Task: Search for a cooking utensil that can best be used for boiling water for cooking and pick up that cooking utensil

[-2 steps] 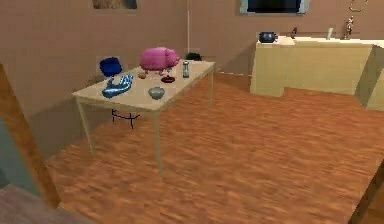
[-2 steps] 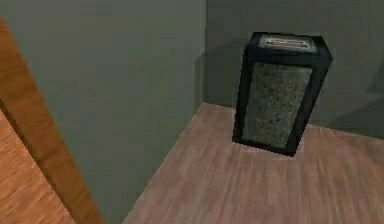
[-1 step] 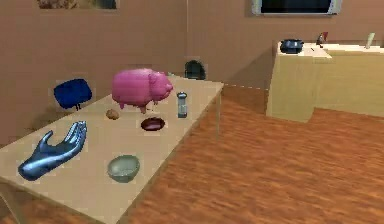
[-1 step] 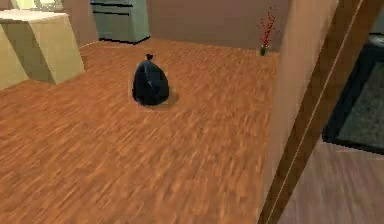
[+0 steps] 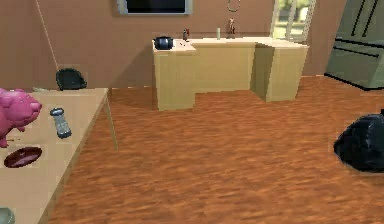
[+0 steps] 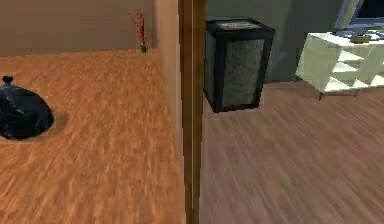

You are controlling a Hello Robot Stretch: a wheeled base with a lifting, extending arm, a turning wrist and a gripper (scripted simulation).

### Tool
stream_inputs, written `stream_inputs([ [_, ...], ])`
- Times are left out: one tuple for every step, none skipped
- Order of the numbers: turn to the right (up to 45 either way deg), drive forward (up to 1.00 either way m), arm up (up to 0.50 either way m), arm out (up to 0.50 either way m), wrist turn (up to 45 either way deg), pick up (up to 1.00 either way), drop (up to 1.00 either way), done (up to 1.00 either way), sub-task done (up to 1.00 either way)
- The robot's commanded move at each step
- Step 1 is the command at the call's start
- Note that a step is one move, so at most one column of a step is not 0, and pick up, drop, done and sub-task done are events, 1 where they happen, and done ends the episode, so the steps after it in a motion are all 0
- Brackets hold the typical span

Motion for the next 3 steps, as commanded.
stream_inputs([
  [0.0,1.00,0.00,0.00,0.0,0.00,0.00,0.00,0.00],
  [0.0,1.00,0.00,0.00,0.0,0.00,0.00,0.00,0.00],
  [6.0,0.00,0.00,0.00,0.0,0.00,0.00,0.00,0.00],
])
